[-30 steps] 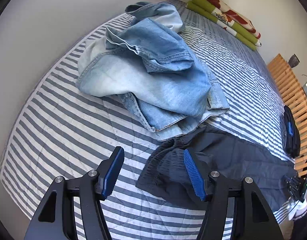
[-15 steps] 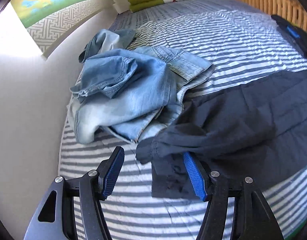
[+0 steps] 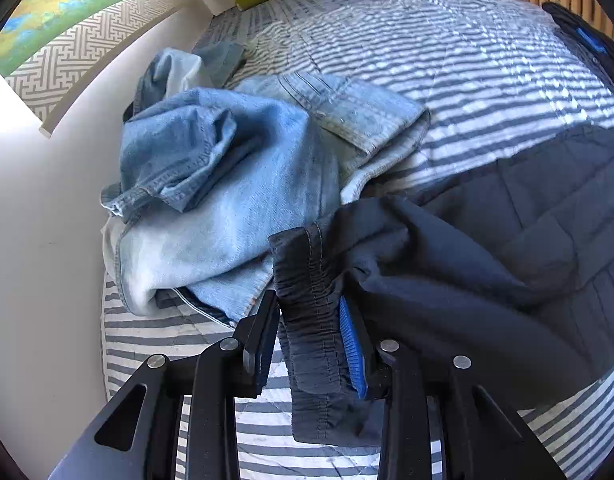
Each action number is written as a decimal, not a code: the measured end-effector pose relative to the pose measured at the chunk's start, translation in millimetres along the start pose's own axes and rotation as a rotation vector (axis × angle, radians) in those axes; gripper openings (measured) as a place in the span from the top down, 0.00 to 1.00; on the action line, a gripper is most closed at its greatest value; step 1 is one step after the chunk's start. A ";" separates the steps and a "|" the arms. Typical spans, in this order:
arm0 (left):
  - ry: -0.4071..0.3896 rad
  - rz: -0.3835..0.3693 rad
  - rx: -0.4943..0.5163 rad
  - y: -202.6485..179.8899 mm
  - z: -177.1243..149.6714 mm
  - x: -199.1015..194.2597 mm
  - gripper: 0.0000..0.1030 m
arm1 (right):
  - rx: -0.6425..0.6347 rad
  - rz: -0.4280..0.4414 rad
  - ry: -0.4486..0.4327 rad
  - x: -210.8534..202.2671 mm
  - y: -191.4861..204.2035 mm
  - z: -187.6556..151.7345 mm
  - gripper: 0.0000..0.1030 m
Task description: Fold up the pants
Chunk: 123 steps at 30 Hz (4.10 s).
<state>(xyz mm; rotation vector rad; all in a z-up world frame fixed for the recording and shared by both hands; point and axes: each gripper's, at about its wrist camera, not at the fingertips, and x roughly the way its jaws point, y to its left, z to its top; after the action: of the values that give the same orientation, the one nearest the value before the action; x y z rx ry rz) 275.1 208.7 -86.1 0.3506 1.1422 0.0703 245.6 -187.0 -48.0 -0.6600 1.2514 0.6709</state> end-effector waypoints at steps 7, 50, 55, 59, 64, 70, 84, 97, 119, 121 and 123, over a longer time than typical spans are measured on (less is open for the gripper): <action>-0.045 -0.072 -0.128 26.4 7.5 -13.2 0.45 | 0.094 -0.001 -0.104 -27.4 -8.0 -7.0 0.99; -0.354 -0.154 -0.399 55.3 -103.5 -201.2 0.83 | 0.465 -0.309 -0.511 -216.1 -6.3 -89.9 1.00; -0.222 -0.058 -0.286 44.7 -52.1 -124.3 0.84 | 0.432 -0.135 -0.429 -155.5 -35.1 -53.5 1.00; -0.160 -0.066 -0.269 40.4 -50.5 -85.0 0.84 | 0.264 0.007 -0.321 -113.1 -0.8 -34.0 0.99; -0.117 -0.079 -0.301 38.5 -65.9 -65.1 0.84 | 0.117 0.091 -0.244 -80.3 26.5 -13.2 0.90; -0.103 -0.083 -0.312 41.4 -72.6 -62.5 0.84 | 0.026 0.163 -0.212 -63.0 40.9 2.7 0.71; -0.146 -0.096 -0.290 39.4 -82.7 -96.8 0.84 | 0.020 -0.007 -0.187 -56.2 41.7 -1.0 0.99; -0.128 -0.134 -0.287 46.0 -34.8 -83.4 0.84 | 0.184 -0.064 -0.327 -127.4 -32.7 10.8 0.99; -0.003 -0.131 -0.374 74.2 2.9 -9.1 0.41 | 0.207 -0.172 -0.070 3.1 -77.8 70.5 0.85; -0.033 -0.179 -0.419 83.4 -12.1 -25.0 0.41 | 0.229 -0.179 -0.089 -7.3 -79.4 69.1 0.77; -0.040 -0.202 -0.413 80.5 -25.5 -29.9 0.41 | 0.258 -0.186 -0.108 -20.7 -80.8 65.4 0.77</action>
<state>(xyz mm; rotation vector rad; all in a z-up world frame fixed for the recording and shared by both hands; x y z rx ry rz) 249.5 283.8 -44.4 -0.1302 1.0874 0.1183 344.1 -190.9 -8.9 -0.5114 1.1369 0.3780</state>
